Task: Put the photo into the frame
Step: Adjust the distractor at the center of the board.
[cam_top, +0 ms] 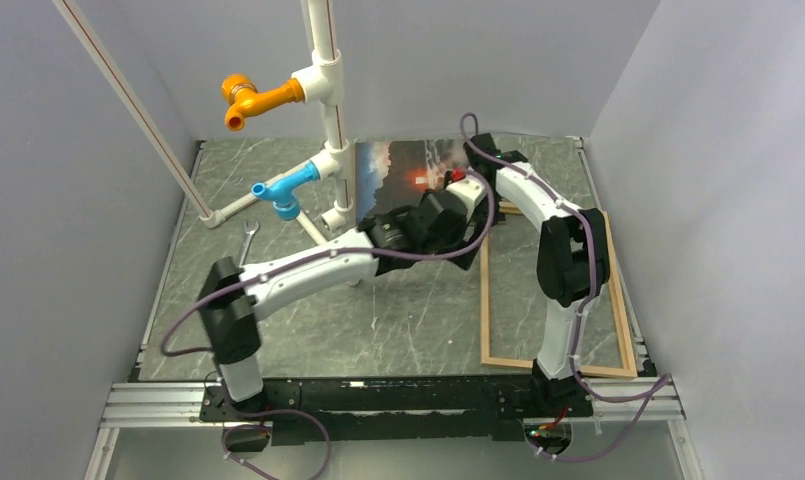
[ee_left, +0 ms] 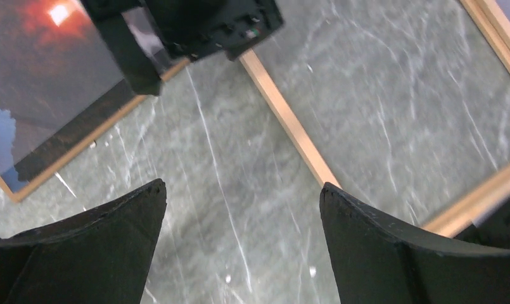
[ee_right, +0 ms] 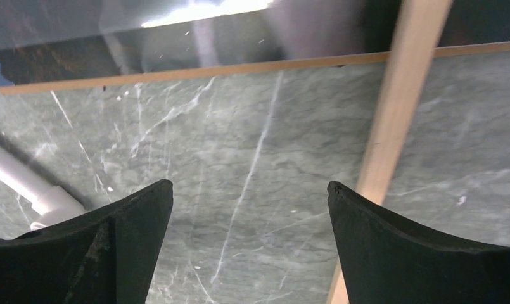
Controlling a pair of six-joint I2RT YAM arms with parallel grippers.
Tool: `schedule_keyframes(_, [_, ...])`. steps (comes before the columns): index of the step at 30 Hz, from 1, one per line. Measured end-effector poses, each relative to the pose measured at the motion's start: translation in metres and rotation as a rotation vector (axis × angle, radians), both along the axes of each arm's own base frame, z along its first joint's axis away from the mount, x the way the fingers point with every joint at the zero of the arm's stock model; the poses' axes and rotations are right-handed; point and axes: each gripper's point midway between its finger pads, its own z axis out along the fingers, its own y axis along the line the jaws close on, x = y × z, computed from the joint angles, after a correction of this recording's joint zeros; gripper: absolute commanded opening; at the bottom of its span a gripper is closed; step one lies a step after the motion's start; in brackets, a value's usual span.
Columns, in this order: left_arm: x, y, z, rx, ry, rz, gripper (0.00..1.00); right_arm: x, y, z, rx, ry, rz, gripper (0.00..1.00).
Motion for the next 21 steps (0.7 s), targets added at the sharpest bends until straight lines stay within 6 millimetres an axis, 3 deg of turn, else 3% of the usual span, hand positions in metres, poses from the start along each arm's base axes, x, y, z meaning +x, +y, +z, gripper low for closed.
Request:
schedule_keyframes(3, [0.030, -0.014, -0.007, 0.033, 0.008, 0.050, 0.94, 0.010, -0.022, 0.001, 0.016, -0.003, -0.044, 0.94])
schedule_keyframes(5, [0.056, -0.012, -0.022, 0.056, 0.034, 0.092, 0.93, 0.016, -0.034, 0.002, 0.029, -0.006, -0.070, 0.94])
schedule_keyframes(10, [0.114, 0.032, -0.076, 0.121, 0.147, 0.231, 0.93, 0.043, -0.056, 0.012, 0.053, -0.046, -0.122, 0.94])
schedule_keyframes(13, [0.145, 0.059, -0.102, 0.151, 0.204, 0.317, 0.92, 0.060, -0.057, 0.015, 0.059, -0.072, -0.127, 0.94])
schedule_keyframes(16, [0.159, 0.071, -0.120, 0.162, 0.250, 0.347, 0.92, 0.074, -0.054, 0.015, 0.066, -0.087, -0.124, 0.94])
schedule_keyframes(21, [0.173, 0.088, -0.133, 0.168, 0.290, 0.402, 0.92, 0.094, -0.052, 0.012, 0.070, -0.099, -0.125, 0.94])
